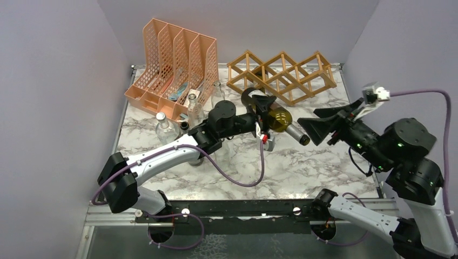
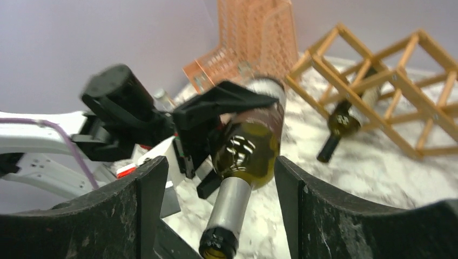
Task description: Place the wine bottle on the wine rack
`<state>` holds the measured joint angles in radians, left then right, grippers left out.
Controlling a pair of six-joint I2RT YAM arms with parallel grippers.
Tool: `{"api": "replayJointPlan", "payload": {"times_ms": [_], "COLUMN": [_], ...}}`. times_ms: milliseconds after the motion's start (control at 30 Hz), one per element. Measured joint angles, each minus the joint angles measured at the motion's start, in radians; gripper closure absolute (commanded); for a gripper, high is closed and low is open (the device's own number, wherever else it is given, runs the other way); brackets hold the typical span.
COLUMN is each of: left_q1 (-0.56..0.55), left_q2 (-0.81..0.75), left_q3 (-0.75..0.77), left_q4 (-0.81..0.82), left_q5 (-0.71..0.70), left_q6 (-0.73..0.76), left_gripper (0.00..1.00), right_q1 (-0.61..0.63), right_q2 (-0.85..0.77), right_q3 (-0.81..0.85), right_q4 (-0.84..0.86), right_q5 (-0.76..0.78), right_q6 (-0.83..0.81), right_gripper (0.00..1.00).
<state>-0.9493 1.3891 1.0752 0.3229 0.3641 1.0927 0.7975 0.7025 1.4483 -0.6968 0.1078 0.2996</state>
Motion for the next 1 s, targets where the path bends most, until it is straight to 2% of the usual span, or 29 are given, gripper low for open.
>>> {"api": "replayJointPlan", "payload": {"times_ms": [200, 433, 700, 1000], "left_q1": [0.0, 0.0, 0.0, 0.0], "left_q2": [0.064, 0.08, 0.08, 0.08], "left_q3": [0.097, 0.131, 0.131, 0.136], "left_q4": [-0.115, -0.235, -0.27, -0.288], "left_q5": [-0.033, -0.052, -0.05, -0.04], "left_q6": [0.312, 0.536, 0.658, 0.694], "left_gripper": [1.0, 1.0, 1.0, 1.0], "right_q1": [0.0, 0.0, 0.0, 0.0], "right_q2": [0.089, 0.095, 0.119, 0.192], "right_q3": [0.008, -0.058, -0.161, -0.272], "right_q4": [-0.181, -0.281, -0.306, -0.229], "right_q5": [0.084, 0.1, 0.08, 0.03], "right_q6": [0.027, 0.054, 0.085, 0.097], "right_gripper": [0.36, 0.39, 0.39, 0.47]}}
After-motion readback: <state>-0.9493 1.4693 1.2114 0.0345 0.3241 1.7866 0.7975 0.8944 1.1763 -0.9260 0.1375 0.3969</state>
